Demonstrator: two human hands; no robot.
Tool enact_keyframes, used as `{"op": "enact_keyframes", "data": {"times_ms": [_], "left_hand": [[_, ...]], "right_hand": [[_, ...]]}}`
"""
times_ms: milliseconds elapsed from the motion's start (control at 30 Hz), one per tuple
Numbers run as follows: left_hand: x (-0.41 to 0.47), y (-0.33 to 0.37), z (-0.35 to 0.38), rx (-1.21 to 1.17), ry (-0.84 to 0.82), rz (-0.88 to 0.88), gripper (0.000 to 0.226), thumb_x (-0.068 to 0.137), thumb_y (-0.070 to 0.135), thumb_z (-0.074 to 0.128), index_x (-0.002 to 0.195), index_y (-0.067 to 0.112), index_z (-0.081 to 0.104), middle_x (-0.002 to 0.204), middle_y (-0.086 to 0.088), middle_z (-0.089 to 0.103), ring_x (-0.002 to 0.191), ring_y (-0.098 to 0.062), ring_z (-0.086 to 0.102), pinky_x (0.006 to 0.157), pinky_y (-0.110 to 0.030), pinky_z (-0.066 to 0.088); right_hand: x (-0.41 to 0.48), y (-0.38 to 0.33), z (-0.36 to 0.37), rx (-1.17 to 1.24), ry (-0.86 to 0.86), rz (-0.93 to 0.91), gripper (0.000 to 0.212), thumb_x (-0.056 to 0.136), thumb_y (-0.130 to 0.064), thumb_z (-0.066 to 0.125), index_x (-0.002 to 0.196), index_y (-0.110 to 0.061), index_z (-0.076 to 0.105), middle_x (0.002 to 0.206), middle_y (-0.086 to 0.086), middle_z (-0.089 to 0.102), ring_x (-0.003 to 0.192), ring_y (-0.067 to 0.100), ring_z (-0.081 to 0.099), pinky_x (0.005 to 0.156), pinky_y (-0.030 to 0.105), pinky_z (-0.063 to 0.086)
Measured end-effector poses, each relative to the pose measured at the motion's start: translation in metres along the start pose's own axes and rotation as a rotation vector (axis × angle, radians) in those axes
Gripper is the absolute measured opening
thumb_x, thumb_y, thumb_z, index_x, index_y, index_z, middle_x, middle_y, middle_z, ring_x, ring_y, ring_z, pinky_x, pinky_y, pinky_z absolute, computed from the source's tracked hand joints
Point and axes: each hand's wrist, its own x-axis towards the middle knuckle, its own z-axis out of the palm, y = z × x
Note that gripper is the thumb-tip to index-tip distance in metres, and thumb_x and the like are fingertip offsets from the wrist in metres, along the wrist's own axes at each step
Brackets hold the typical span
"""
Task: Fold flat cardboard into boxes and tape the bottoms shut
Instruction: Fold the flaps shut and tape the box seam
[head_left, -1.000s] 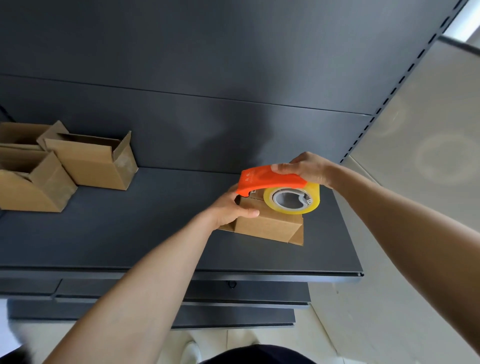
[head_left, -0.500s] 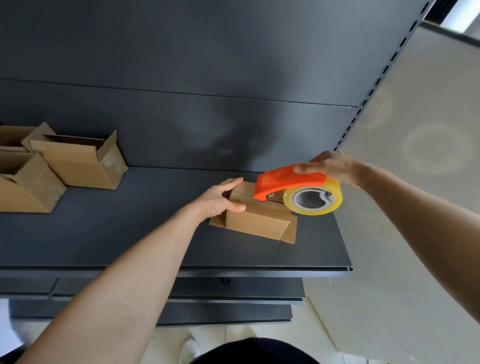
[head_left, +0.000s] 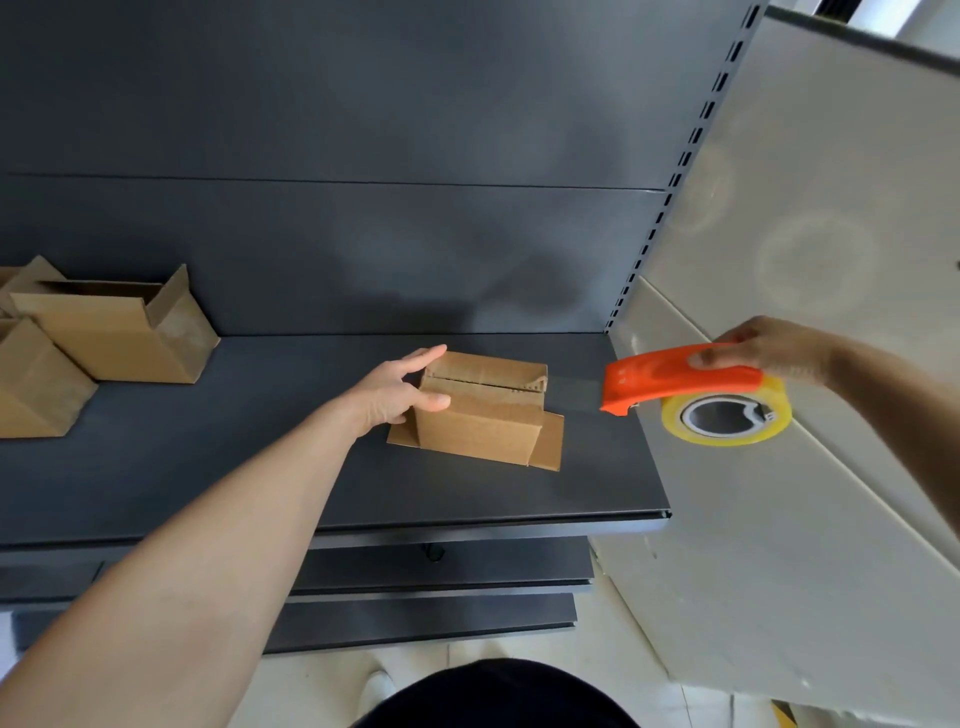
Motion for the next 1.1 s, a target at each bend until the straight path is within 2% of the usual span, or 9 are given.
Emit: {"op": "enact_keyframes", "data": {"times_ms": [100, 433, 567, 633, 733, 833, 967, 1033, 1100], "left_hand": [[-0.001, 0.002, 0.001, 0.001, 0.006, -0.008, 0.076, 0.081, 0.011, 0.073, 0.137, 0.05, 0.04, 0.157, 0.019, 0.016, 0.143, -0.021, 0.022, 0.109, -0.052, 0.035], [0.0, 0.0, 0.005, -0.01, 0.014, -0.027, 0.077, 0.082, 0.011, 0.071, 0.137, 0.053, 0.037, 0.157, 0.018, 0.017, 0.143, -0.02, 0.021, 0.109, -0.048, 0.034], [-0.001, 0.0, 0.006, -0.035, 0.014, -0.023, 0.076, 0.083, 0.01, 0.07, 0.138, 0.052, 0.037, 0.157, 0.016, 0.017, 0.144, -0.019, 0.018, 0.11, -0.045, 0.032], [0.0, -0.001, 0.006, -0.04, 0.006, -0.017, 0.077, 0.084, 0.01, 0.07, 0.139, 0.051, 0.036, 0.157, 0.015, 0.019, 0.145, -0.017, 0.018, 0.113, -0.041, 0.028], [0.001, -0.003, 0.007, -0.046, 0.005, -0.01, 0.078, 0.083, 0.01, 0.07, 0.139, 0.05, 0.035, 0.156, 0.013, 0.022, 0.144, -0.016, 0.019, 0.117, -0.044, 0.021], [0.002, -0.004, 0.006, -0.057, 0.002, -0.014, 0.078, 0.083, 0.01, 0.071, 0.138, 0.052, 0.036, 0.156, 0.012, 0.025, 0.144, -0.016, 0.021, 0.117, -0.046, 0.02], [0.004, -0.002, 0.007, -0.052, -0.01, -0.012, 0.078, 0.082, 0.01, 0.071, 0.138, 0.052, 0.037, 0.156, 0.012, 0.024, 0.144, -0.016, 0.021, 0.117, -0.045, 0.021], [0.004, -0.004, 0.007, -0.056, -0.004, -0.01, 0.078, 0.082, 0.011, 0.072, 0.137, 0.053, 0.036, 0.156, 0.012, 0.025, 0.144, -0.016, 0.021, 0.117, -0.046, 0.02], [0.004, -0.005, 0.007, -0.06, -0.004, -0.006, 0.078, 0.082, 0.012, 0.072, 0.137, 0.054, 0.036, 0.156, 0.013, 0.025, 0.144, -0.016, 0.02, 0.117, -0.047, 0.02]], "right_hand": [[0.014, 0.002, 0.016, -0.09, 0.001, 0.027, 0.036, 0.081, -0.048, 0.067, 0.09, -0.013, 0.07, 0.09, 0.007, 0.068, 0.091, 0.027, 0.062, 0.082, 0.033, 0.044], [0.042, -0.013, 0.052, -0.236, -0.033, 0.021, 0.046, 0.078, -0.058, 0.063, 0.072, -0.012, 0.062, 0.075, 0.007, 0.061, 0.07, 0.022, 0.057, 0.068, 0.032, 0.042], [0.05, -0.026, 0.065, -0.266, -0.037, 0.009, 0.046, 0.078, -0.058, 0.063, 0.081, -0.012, 0.062, 0.08, 0.007, 0.061, 0.076, 0.023, 0.059, 0.07, 0.032, 0.044], [0.054, -0.033, 0.071, -0.285, -0.031, -0.007, 0.048, 0.078, -0.059, 0.064, 0.083, -0.012, 0.059, 0.079, 0.006, 0.059, 0.073, 0.022, 0.057, 0.065, 0.03, 0.042], [0.053, -0.044, 0.075, -0.309, -0.008, -0.019, 0.043, 0.079, -0.057, 0.064, 0.081, -0.014, 0.056, 0.073, 0.002, 0.055, 0.067, 0.017, 0.053, 0.059, 0.028, 0.038], [0.05, -0.052, 0.075, -0.335, 0.018, -0.033, 0.043, 0.081, -0.055, 0.064, 0.079, -0.013, 0.056, 0.074, 0.004, 0.056, 0.073, 0.023, 0.056, 0.061, 0.03, 0.041], [0.046, -0.064, 0.096, -0.597, 0.059, -0.103, 0.044, 0.083, -0.052, 0.059, 0.069, -0.012, 0.05, 0.067, 0.003, 0.049, 0.074, 0.027, 0.054, 0.058, 0.028, 0.038], [0.049, -0.067, 0.108, -0.585, 0.127, -0.107, 0.039, 0.087, -0.047, 0.055, 0.072, -0.011, 0.052, 0.077, 0.007, 0.057, 0.079, 0.029, 0.058, 0.063, 0.03, 0.041], [0.053, -0.066, 0.109, -0.554, 0.259, -0.081, 0.036, 0.09, -0.045, 0.05, 0.088, -0.01, 0.059, 0.094, 0.012, 0.064, 0.092, 0.033, 0.061, 0.076, 0.034, 0.043]]}}
